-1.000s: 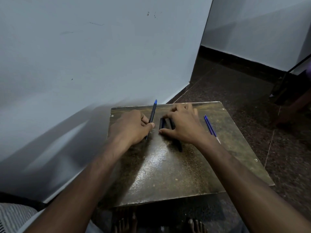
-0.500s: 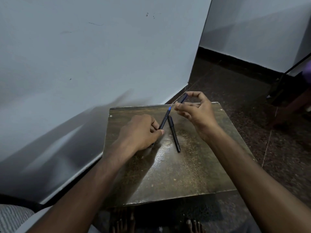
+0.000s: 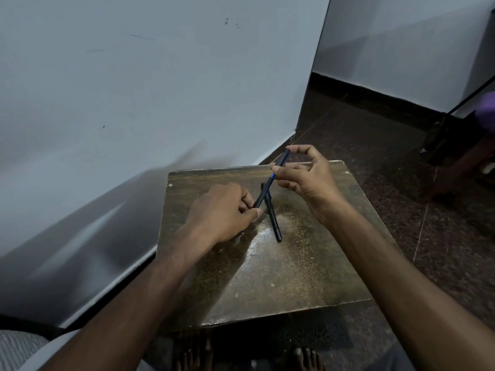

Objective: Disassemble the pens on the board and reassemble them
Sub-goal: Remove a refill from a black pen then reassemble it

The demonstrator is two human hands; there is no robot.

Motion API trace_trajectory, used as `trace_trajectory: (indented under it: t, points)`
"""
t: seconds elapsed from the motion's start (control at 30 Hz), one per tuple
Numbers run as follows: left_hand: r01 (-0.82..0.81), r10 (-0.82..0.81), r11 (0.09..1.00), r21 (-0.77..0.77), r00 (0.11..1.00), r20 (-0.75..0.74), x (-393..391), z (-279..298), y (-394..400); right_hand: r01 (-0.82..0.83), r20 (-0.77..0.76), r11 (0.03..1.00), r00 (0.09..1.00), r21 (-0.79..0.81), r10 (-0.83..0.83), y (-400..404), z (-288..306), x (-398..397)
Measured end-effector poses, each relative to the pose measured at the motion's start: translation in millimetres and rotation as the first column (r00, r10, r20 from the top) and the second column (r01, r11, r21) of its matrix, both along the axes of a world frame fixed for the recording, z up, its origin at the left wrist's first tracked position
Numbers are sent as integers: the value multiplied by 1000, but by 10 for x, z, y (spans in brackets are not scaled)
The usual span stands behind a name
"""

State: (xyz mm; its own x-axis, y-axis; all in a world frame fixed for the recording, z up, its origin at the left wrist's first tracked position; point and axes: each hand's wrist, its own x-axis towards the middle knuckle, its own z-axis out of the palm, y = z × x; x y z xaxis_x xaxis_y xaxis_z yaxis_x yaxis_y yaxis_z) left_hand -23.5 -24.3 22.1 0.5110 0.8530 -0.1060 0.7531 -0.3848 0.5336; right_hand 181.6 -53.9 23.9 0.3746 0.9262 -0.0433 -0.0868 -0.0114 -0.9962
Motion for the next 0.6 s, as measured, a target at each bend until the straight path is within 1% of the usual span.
trace_trajectory:
  t: [0.2,0.4,0.53,0.6]
  points:
    - [-1,0,1000,18,1000,29,-3,-33,22,-129,112,991,985,-43,133,-21,-38,-29]
    - [8,-2,999,-49,992,129,25,-97,37,-115,184,993,976,-21,117,0,-87,-64]
    - [-12,17,1000,-28,981,195,25,-106,15,-108,230,994,967,-19,110,14,-135,-93]
    - [-18,26,999,-41,976,215,23,-96,5,-95,252,995,963,-20,97,19,-147,-96]
